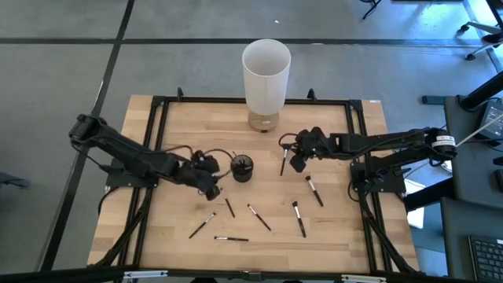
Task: Put items in baskets/containers
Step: Put the eyeshadow brush into the holder
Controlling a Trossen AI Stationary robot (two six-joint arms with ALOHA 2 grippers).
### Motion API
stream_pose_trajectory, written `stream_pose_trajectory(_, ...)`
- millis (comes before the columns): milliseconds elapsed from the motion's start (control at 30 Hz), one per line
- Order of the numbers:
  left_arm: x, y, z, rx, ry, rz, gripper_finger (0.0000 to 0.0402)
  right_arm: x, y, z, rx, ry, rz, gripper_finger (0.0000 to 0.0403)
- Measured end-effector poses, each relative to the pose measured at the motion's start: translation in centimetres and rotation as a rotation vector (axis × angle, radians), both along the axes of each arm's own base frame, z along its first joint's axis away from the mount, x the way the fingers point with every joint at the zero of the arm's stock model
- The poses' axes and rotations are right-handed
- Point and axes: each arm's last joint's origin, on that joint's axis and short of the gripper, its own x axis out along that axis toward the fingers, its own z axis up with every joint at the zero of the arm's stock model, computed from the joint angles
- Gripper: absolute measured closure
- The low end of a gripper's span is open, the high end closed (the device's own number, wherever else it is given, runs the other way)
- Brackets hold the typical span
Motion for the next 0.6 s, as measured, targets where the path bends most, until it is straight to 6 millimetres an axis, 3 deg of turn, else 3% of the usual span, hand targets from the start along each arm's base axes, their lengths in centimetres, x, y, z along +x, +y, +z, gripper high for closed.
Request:
stream_pose_trajectory(200,1.4,-1.2,-1.6,-0.027,0.111,-0.301,0.0286,-0.2,-0.2,-0.5,0.048,0.005,0.011,0.0313)
stream_pose_trajectory(433,3.0,-3.5,-1.2,0.199,0.127,-0.656,0.0292,-0.2,-0.2,-0.5,0.054,0.006,0.013,0.0313)
stream_pose_trajectory(600,3.8,-4.2,-3.6,0.259,0.243,-0.799,0.0287,-0.2,-0.2,-0.5,0.057,0.005,0.013,0.0313)
